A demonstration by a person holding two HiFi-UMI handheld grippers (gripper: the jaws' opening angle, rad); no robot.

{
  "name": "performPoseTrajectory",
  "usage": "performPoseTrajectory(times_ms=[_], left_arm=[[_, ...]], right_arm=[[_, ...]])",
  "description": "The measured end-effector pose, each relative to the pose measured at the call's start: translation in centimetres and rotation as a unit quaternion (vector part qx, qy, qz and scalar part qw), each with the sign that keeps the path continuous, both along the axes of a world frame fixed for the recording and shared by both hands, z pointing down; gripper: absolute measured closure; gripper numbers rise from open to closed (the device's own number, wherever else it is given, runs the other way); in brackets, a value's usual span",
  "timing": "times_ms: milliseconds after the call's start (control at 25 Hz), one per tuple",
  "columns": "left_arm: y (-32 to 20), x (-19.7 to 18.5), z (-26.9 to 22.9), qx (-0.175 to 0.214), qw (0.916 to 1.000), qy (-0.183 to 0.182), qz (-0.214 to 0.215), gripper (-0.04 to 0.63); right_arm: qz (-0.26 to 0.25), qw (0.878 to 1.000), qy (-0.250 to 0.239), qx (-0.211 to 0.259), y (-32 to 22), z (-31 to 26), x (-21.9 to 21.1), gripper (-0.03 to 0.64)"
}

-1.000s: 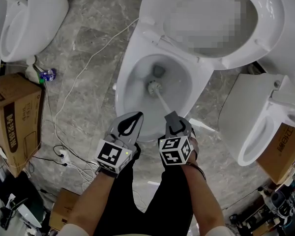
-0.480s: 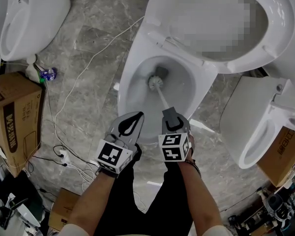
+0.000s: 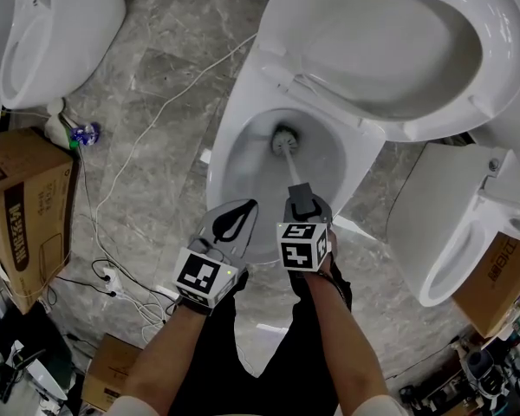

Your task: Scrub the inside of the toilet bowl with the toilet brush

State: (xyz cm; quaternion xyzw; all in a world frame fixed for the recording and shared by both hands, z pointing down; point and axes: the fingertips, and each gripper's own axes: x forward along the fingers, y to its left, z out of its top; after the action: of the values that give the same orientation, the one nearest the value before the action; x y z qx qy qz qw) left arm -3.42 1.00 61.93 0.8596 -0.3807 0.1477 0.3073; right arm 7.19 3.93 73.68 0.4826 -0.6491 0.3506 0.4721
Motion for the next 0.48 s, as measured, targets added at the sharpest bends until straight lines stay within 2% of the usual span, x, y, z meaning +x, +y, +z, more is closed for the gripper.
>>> performPoseTrajectory(times_ms=[200, 480], left_arm=[[-0.5, 0.2, 0.4, 0.001, 1.0000, 0.002, -0.007, 0.589], [-0.8, 0.1, 0.8, 0.000, 0.9999, -0.003, -0.015, 0.589]], right_arm=[[0.016, 1.000, -0.001, -0.008, -1.8, 1.5, 0.1, 0.453], [-0.007, 0.999, 0.028, -0.017, -2.8, 3.2, -0.4, 0.453]])
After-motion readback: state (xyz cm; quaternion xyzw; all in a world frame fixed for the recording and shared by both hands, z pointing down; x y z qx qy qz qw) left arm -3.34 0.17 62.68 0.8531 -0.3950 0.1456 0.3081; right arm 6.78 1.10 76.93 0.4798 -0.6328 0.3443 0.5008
